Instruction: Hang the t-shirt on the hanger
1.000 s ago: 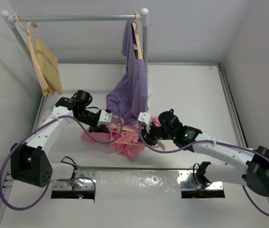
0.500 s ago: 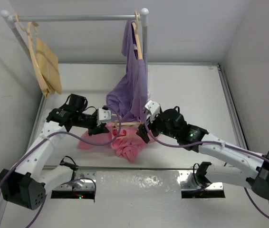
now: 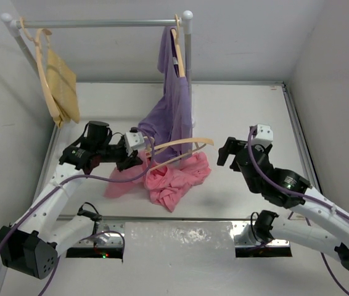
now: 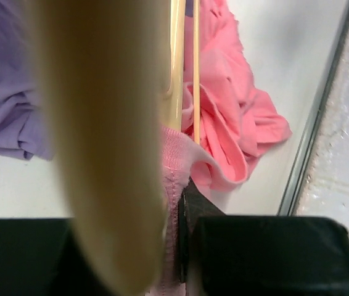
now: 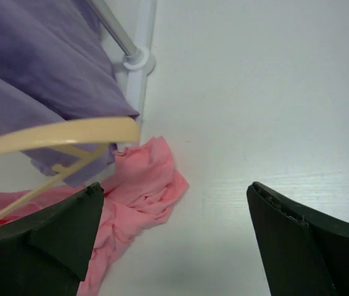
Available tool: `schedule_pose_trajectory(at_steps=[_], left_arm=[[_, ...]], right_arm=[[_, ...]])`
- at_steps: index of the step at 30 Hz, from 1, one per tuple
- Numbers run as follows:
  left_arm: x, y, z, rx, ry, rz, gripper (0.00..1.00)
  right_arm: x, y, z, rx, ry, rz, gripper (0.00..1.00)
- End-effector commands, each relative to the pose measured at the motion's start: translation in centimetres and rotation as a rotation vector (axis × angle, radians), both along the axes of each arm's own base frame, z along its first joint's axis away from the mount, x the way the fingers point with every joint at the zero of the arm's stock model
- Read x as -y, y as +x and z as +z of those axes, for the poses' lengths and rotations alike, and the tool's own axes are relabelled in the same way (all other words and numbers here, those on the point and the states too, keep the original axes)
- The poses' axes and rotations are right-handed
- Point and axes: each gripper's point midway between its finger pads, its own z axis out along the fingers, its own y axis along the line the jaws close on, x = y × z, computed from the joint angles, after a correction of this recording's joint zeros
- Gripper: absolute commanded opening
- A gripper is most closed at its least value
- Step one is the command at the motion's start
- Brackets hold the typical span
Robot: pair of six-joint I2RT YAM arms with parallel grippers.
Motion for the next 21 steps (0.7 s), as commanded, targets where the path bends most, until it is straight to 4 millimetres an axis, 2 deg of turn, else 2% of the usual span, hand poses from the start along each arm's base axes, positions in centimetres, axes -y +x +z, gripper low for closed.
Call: schedule_pose_trajectory(at_steps=[1,4,6,7,8,9,10,11,12,13,14,15,16,17,18,19,20,21], left_arm=[[0.6,2.2,1.9,0.073,-0.042,0.065,0.0],[0.5,2.6,1.8,0.06,-0.036,0.09,0.0],[0.5,2.6,1.9,0.059,-0.041,0.096,0.0],[0.5,2.7,1.9,0.055,-0.041,0.098,0.0],[0.6,2.7,1.9,0.052,-0.041,0.093,0.0],[0.7,2.7,2.0,0.055,-0.044,0.083,0.0],[0.9,2.6,2.1,0.053,-0.048,0.076,0.0],[0.9,2.6,2.1,0.059,-0.048,0.067,0.0],[1.1,2.5,2.3,0.062,-0.052,0.057,0.0],[1.1,2.4,2.2,0.06,-0.05,0.052,0.0],[1.1,2.3,2.2,0.064,-0.048,0.046,0.0],[1.2,2.2,2.1,0.06,-0.047,0.04,0.0],[1.2,2.2,2.1,0.059,-0.049,0.041,0.0],[1.2,2.3,2.0,0.054,-0.052,0.05,0.0],[1.3,2.7,2.2,0.066,-0.063,0.056,0.0],[1.4,2.6,2.1,0.054,-0.07,0.062,0.0],[1.6,2.6,2.2,0.053,-0.083,0.055,0.0],[1.8,2.4,2.1,0.041,-0.092,0.047,0.0]], right_arm=[[0.8,-1.0,-3.0,-0.095,-0.011,-0.077,0.94],[-1.0,-1.5,-2.9,-0.067,-0.017,-0.079,0.85],[-4.1,-2.2,-2.4,0.038,-0.112,0.033,0.83],[-8.0,-2.3,-0.8,0.106,-0.015,0.112,0.82],[-11.2,-2.7,-1.9,0.079,-0.02,0.231,0.82],[-14.8,-3.2,-1.9,0.093,0.041,0.365,0.82],[-15.7,-2.9,-2.2,0.108,0.053,0.368,0.82],[-18.2,-4.0,-2.9,0.08,0.1,0.484,0.82],[-20.2,-4.1,-3.5,0.096,0.129,0.537,0.8],[-21.0,-4.1,-4.0,0.082,0.127,0.561,0.75],[-22.1,-4.2,-3.7,0.071,0.139,0.593,0.73],[-22.4,-3.4,-5.4,0.03,0.101,0.583,0.72],[-22.7,-2.7,-5.7,0.012,0.112,0.578,0.68],[-23.9,-3.0,-6.0,-0.042,0.183,0.617,0.64],[-23.8,-1.1,-7.0,-0.078,0.221,0.577,0.59],[-23.9,-0.7,-7.7,-0.105,0.262,0.562,0.53],[-23.9,0.0,-7.6,-0.079,0.282,0.547,0.52],[-23.8,0.4,-7.9,-0.054,0.258,0.547,0.57]])
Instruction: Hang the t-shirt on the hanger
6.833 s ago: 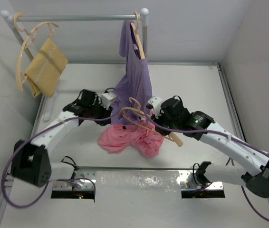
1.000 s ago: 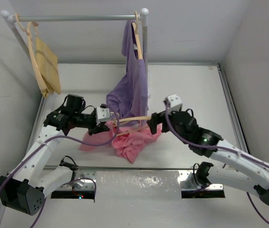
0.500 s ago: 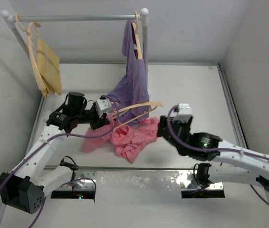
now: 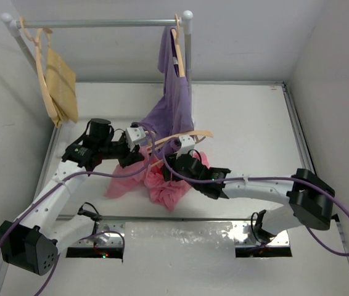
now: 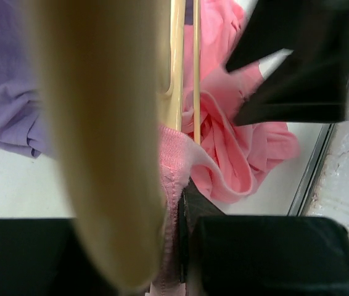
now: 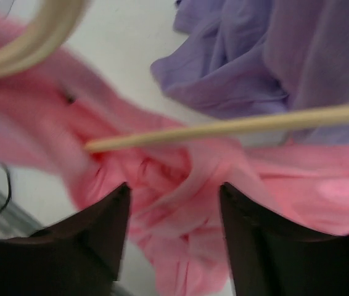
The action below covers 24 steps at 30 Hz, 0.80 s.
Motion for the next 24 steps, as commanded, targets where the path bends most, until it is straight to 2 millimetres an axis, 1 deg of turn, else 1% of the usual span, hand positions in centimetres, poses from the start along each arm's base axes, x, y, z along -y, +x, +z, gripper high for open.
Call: schedule_pose_trajectory(at_steps=[1,2,3,4,6,7,10,11,13,14,15,16,18,20,21,22,23,24], left_arm=[[1.4,0.5,2.0,0.055,-0.075,-0.035,0.0],[1.4,0.4,1.9,0.05,-0.075,-0.036,0.0],[1.4,0.4,1.9,0.048,-0.074,-0.036,0.0],[1.4,0.5,1.8,0.047,-0.073,-0.035,0.0],[1.4,0.7,1.9,0.052,-0.075,-0.029,0.0],[1.5,0.7,2.1,0.051,-0.08,-0.024,0.0],[1.6,1.0,2.4,0.058,-0.09,-0.016,0.0],[1.6,1.0,2.4,0.058,-0.089,-0.015,0.0],[1.5,0.9,2.2,0.058,-0.087,-0.016,0.0],[1.5,0.8,2.1,0.052,-0.087,-0.018,0.0],[1.6,0.7,1.9,0.047,-0.088,-0.022,0.0],[1.6,0.6,1.9,0.043,-0.091,-0.029,0.0],[1.6,0.6,1.8,0.041,-0.091,-0.028,0.0],[1.7,0.5,1.9,0.038,-0.093,-0.03,0.0],[1.6,0.6,2.0,0.037,-0.096,-0.026,0.0],[1.7,0.6,2.1,0.039,-0.099,-0.026,0.0],[1.7,0.6,2.2,0.034,-0.104,-0.022,0.0],[1.8,0.6,2.2,0.029,-0.108,-0.022,0.0]], right_arm=[[-3.1,1.7,4.0,0.048,0.208,0.031,0.63],[-3.0,2.0,3.6,0.047,0.187,0.018,0.66],[-3.2,2.1,2.6,0.031,0.159,0.02,0.66],[-3.7,2.4,2.7,0.015,0.164,0.012,0.66],[-3.6,2.3,1.0,-0.025,0.12,0.004,0.64],[-3.5,2.3,-0.2,-0.045,0.096,-0.006,0.63],[-2.3,2.1,-2.2,-0.071,0.06,-0.046,0.6],[-1.3,1.9,-3.2,-0.08,0.034,-0.062,0.6],[-0.1,2.0,-4.3,-0.081,-0.005,-0.099,0.59],[0.1,2.1,-4.6,-0.085,-0.015,-0.101,0.59],[0.0,2.1,-5.5,-0.101,-0.032,-0.096,0.57],[-0.2,2.2,-5.8,-0.107,-0.035,-0.091,0.56],[-0.6,2.4,-6.2,-0.114,-0.034,-0.085,0.45],[-0.3,2.5,-7.1,-0.135,-0.051,-0.1,0.37],[0.1,2.5,-7.6,-0.152,-0.048,-0.117,0.29],[0.5,2.7,-7.8,-0.163,-0.043,-0.131,0.25],[0.8,2.8,-7.9,-0.168,-0.034,-0.142,0.18],[1.5,2.6,-8.4,-0.182,-0.033,-0.162,0.1]])
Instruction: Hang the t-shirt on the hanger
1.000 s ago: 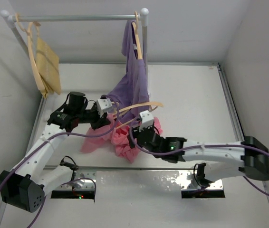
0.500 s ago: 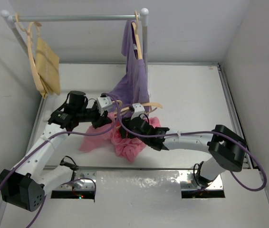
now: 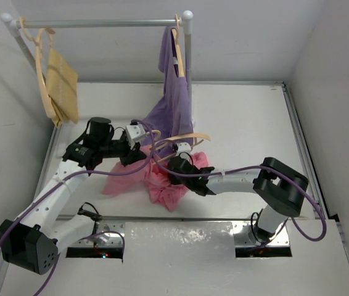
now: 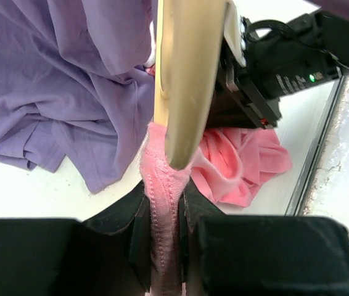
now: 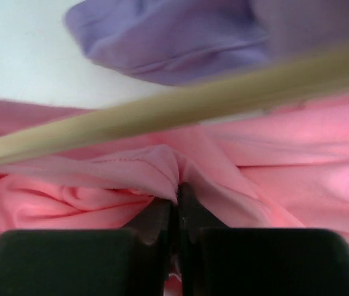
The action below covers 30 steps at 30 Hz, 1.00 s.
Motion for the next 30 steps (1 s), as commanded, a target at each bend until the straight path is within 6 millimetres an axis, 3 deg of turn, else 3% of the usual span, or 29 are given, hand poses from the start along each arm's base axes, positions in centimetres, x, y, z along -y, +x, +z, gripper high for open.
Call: schedule_pose_trajectory(at_steps=[1,3,6,10,13,18,26,30], left_arm=[[1.0,0.3,1.6,0.038,-0.059,-0.024,0.0],[1.0,0.3,1.6,0.034,-0.06,-0.021,0.0],[0.9,-0.6,1.7,0.046,-0.045,-0.076,0.0],[1.5,-4.2,1.6,0.012,-0.073,-0.257,0.0],[1.5,-4.9,1.4,-0.007,-0.069,-0.278,0.0],[0.5,-4.5,0.0,0.006,0.02,-0.264,0.0],[-2.1,-4.0,-3.2,0.027,0.227,-0.252,0.0],[-2.2,-4.3,-3.2,0.043,0.229,-0.273,0.0]], right_arm=[[1.2,0.6,0.2,-0.011,0.043,-0.078,0.0],[3.2,0.9,0.9,0.021,0.021,-0.139,0.0],[8.2,1.5,1.9,0.077,-0.041,-0.294,0.0],[14.3,2.8,3.0,0.113,-0.01,-0.467,0.0],[17.3,3.0,4.0,0.164,0.005,-0.557,0.0],[20.3,3.0,5.0,0.216,-0.01,-0.625,0.0],[22.8,4.0,9.8,0.332,-0.186,-0.598,0.0],[23.9,3.5,11.4,0.375,-0.276,-0.544,0.0]])
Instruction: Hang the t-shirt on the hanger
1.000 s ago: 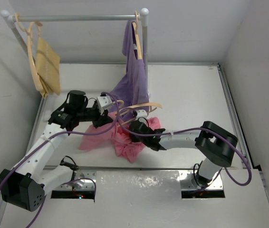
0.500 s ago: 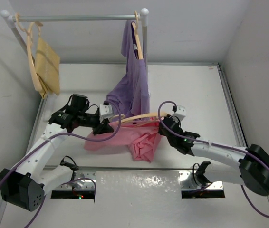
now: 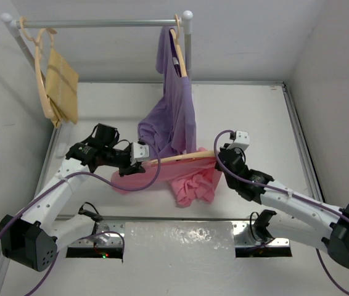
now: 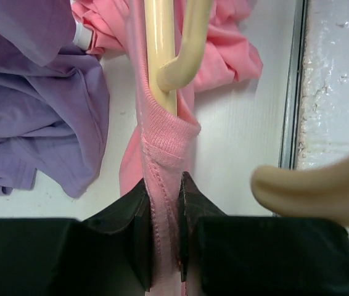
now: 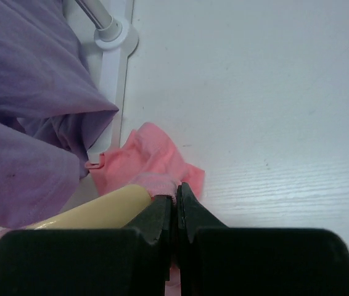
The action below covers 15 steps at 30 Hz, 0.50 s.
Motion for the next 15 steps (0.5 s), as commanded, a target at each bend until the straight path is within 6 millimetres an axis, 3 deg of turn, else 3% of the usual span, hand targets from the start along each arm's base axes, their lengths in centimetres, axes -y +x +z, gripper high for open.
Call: schedule_pose_trajectory(at_steps=[1,4,7,9,15], left_arm=[[-1.5,-0.6,-0.4,0.007,0.081,0.008,0.0],[-1.5,-0.9,-0.3,0.001,0.084,-0.019,0.0],[-1.8,0.0,0.4,0.029,0.095,0.009,0.0],[-1.6,0.4,0.9,0.026,0.075,0.029,0.0],[-3.4,3.0,-1.1,0.03,0.232,0.141,0.0]], right_arm=[[4.9,0.3,2.5,0.047,-0.258,-0.082,0.0],[4.8,0.5,4.3,0.055,-0.325,-0.036,0.0],[5.9,-0.2,3.7,0.0,-0.434,-0.014,0.0],[5.7,-0.4,3.9,0.022,-0.409,0.015,0.0],[3.7,0.3,6.1,0.046,-0.442,0.128,0.0]])
